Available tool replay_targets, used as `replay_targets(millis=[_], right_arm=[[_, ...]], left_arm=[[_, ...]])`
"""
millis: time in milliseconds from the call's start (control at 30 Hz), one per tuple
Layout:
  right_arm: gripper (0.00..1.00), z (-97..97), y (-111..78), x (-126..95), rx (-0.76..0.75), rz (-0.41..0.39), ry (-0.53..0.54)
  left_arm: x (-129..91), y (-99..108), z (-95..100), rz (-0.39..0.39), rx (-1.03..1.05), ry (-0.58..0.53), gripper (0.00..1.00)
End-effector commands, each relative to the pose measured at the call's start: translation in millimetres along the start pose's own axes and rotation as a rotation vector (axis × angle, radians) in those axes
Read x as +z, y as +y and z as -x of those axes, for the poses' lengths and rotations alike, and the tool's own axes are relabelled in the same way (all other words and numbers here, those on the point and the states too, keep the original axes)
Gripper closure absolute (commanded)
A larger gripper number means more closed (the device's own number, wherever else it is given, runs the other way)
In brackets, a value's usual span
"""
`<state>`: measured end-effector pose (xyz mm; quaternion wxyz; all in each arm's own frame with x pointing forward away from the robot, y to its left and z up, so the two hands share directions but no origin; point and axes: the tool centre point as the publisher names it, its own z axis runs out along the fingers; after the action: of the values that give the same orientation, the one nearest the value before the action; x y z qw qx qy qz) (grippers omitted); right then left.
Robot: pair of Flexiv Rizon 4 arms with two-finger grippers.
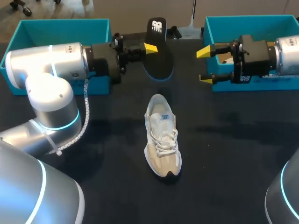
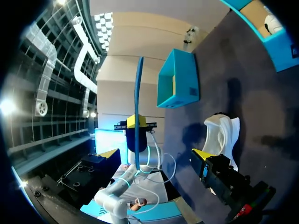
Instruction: Take the shoe out of the shoebox, open the shoe tongue, remove and reinsert the insole, then place the shoe into the shoebox
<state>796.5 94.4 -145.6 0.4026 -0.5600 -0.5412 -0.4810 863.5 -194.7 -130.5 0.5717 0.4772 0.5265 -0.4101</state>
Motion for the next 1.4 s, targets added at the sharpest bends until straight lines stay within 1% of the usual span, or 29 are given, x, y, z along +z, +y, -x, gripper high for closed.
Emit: replay_targets(millis=[33,267,300,333,367,433,467,500,567,600,633,700,767,800,967,1000,1200,1400], right_arm=[[0.0,-3.1,3.5,11,-0.006,-0.006,-0.002],[0.0,-2.9,4.7,20,-0.007,-0.028,0.001],[0.04,-2.8,4.6,21,-0.006,-0.032,0.003],[0.04,-2.7,4.5,22,-0.006,-0.034,0.004],[0.07,-2.6,4.4,24,-0.006,-0.036,0.005],[0.16,-2.3,4.2,26,-0.005,-0.039,0.009],[0.22,-2.2,4.2,26,-0.004,-0.041,0.012],[0.25,-2.2,4.2,26,-0.004,-0.042,0.014],[0.26,-2.5,4.2,27,-0.006,-0.044,0.017],[0.28,-2.8,4.5,27,-0.006,-0.049,0.018],[0.32,-2.9,4.7,28,-0.006,-0.054,0.017],[0.36,-2.7,5.2,30,-0.005,-0.065,0.017],[0.42,-2.3,5.4,32,-0.004,-0.074,0.016],[0.44,-2.1,5.5,32,-0.004,-0.076,0.017],[0.47,-1.6,5.3,35,-0.001,-0.091,0.02],[0.5,-1.5,5.4,35,-0.001,-0.094,0.022],[0.52,-1.4,6.1,40,-0.001,-0.11,0.031],[0.55,-0.9,5.7,51,0.002,-0.132,0.046]], left_arm=[[6,-3,-3.7,0.015,0.009,-0.005,1.0],[7,-6,-6.3,0.013,0.005,0.006,1.0],[8,-6,-6.9,0.016,0.008,0.007,1.0],[8,-6,-7.4,0.017,0.011,0.008,1.0],[9,-7,-8.0,0.017,0.012,0.009,1.0],[10,-7,-8.6,0.02,0.017,0.01,1.0],[11,-8,-9.3,0.018,0.034,0.012,1.0],[12,-8,-10.2,0.02,0.044,0.016,1.0],[14,-8,-12.5,0.02,0.056,0.019,1.0],[15,-9,-13.3,0.022,0.058,0.02,1.0],[16,-9,-13.7,0.022,0.058,0.02,1.0],[19,-11,-15.4,0.022,0.07,0.015,1.0],[21,-13,-16.3,0.021,0.071,0.011,1.0],[22,-13,-16.3,0.02,0.071,0.01,1.0],[27,-17,-16.1,0.015,0.07,0.002,1.0],[28,-17,-16.3,0.015,0.07,0.002,1.0],[34,-17,-18.5,0.018,0.071,0.003,1.0],[41,-17,-19.2,0.019,0.073,0.0,1.0]])
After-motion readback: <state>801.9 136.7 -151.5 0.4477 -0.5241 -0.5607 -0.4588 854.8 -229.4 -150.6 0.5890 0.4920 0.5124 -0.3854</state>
